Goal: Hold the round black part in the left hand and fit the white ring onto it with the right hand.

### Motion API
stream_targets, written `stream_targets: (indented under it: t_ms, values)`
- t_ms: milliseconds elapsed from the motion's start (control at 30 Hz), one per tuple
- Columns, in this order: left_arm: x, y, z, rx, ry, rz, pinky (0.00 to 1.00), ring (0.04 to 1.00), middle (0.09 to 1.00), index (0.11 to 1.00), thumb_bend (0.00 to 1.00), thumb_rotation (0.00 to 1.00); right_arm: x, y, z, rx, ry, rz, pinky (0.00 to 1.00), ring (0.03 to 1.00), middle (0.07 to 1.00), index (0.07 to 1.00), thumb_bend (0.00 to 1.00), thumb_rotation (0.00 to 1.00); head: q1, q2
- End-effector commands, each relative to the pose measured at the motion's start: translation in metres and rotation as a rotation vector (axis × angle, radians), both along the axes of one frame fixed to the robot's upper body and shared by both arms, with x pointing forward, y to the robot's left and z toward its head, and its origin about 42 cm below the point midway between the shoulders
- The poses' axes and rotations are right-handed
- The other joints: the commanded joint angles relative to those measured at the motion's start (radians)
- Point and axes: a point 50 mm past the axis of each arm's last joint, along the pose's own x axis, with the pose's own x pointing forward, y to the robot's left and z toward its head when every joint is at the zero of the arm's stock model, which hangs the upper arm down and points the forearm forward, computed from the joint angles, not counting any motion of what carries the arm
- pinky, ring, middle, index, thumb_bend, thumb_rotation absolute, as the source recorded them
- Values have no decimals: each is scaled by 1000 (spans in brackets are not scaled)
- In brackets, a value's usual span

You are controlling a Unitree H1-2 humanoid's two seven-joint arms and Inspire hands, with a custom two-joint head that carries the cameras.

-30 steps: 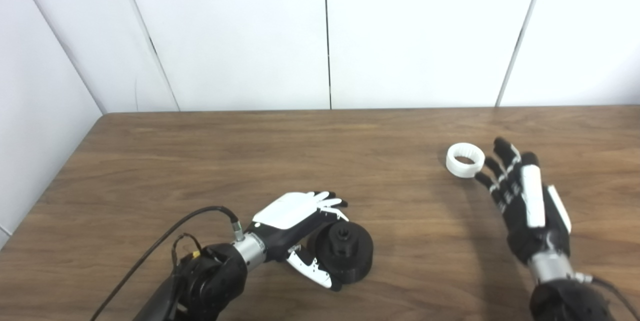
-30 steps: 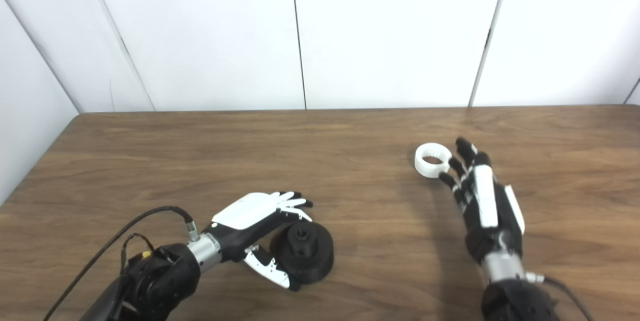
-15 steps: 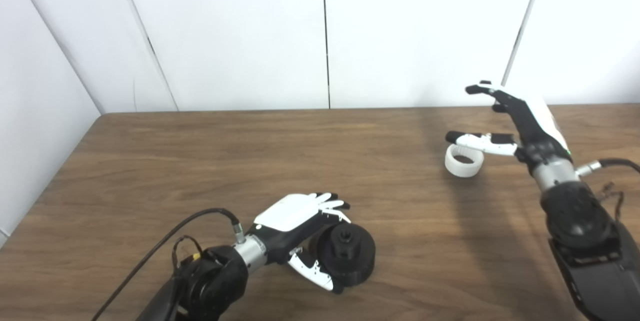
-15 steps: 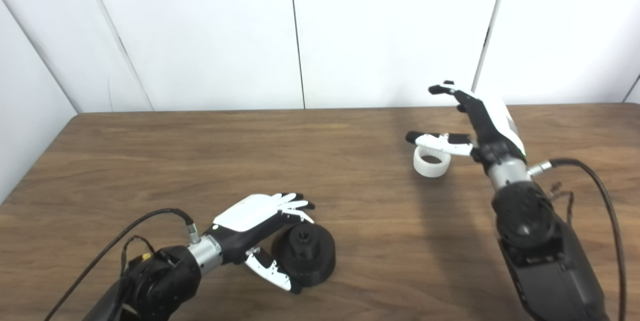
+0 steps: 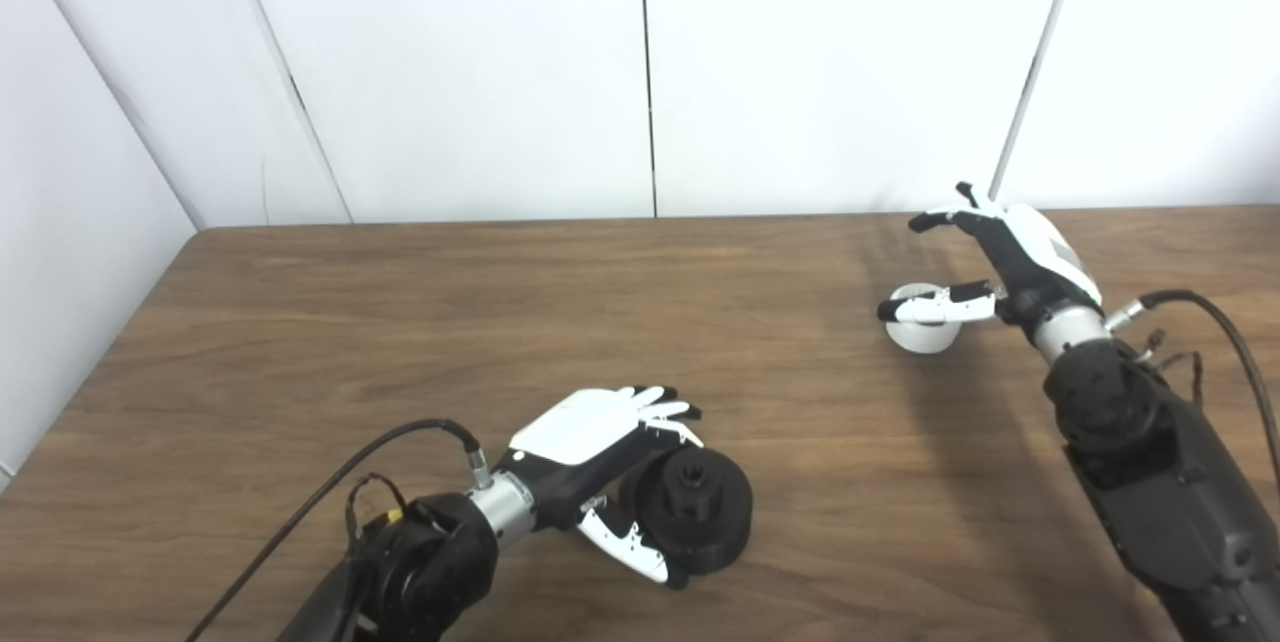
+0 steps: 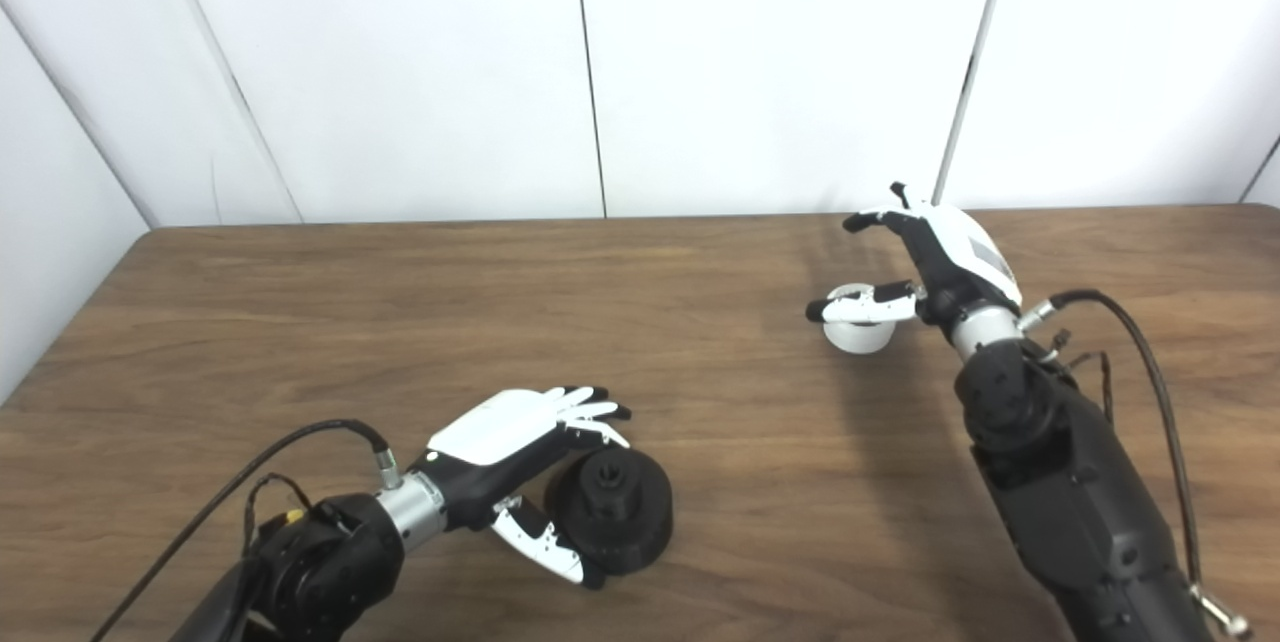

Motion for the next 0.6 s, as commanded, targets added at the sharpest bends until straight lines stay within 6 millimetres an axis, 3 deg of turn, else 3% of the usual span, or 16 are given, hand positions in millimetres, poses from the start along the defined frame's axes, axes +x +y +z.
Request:
stream_targets:
  t_ms: [0,567]
  values:
    - [3,-1,6,8,-26,-16,1000,1000,950,692,766,377,14,0,35,-58,-82,28,1000,1000,1000,757,917,332,1,1]
    - [3,0,8,8,-32,-13,1000,1000,949,694,766,373,20,-13,22,-152,77,38,1000,1000,997,754,936,365,1,0]
